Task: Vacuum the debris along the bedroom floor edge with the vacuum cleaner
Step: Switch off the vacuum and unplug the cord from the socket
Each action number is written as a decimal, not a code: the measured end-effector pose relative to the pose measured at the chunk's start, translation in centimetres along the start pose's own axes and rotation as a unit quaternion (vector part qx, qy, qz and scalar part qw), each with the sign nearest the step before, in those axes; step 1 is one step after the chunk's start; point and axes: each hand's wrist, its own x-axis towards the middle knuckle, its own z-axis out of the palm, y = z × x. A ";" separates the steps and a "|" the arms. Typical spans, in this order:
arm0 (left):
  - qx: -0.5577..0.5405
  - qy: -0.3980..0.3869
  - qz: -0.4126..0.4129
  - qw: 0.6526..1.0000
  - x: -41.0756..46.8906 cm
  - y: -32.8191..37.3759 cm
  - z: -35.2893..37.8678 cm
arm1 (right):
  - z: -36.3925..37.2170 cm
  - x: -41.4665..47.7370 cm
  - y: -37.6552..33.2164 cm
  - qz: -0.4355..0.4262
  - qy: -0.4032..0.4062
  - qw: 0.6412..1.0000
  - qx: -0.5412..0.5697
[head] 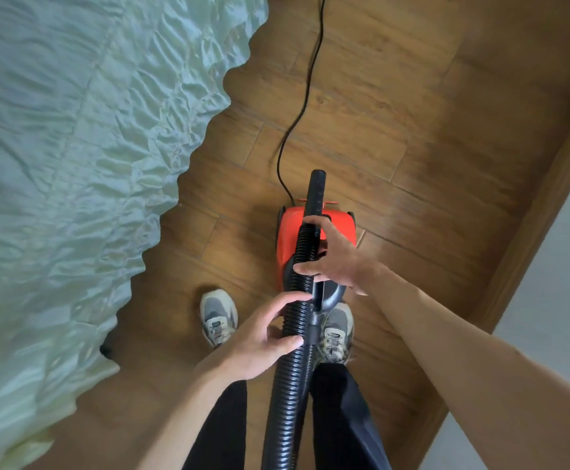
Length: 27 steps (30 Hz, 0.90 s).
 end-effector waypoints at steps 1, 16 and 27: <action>0.010 0.007 -0.001 1.000 -0.2 -0.2 0.0 | 0.4 0.1 -0.1 -0.005 -0.005 1.000 -0.015; 0.074 0.028 0.058 0.995 0.8 -0.6 2.3 | 1.2 -1.0 1.3 -0.015 0.101 0.993 -0.055; 0.125 0.041 0.062 0.989 5.9 0.1 8.0 | -5.3 -1.0 5.9 -0.070 0.121 0.990 -0.026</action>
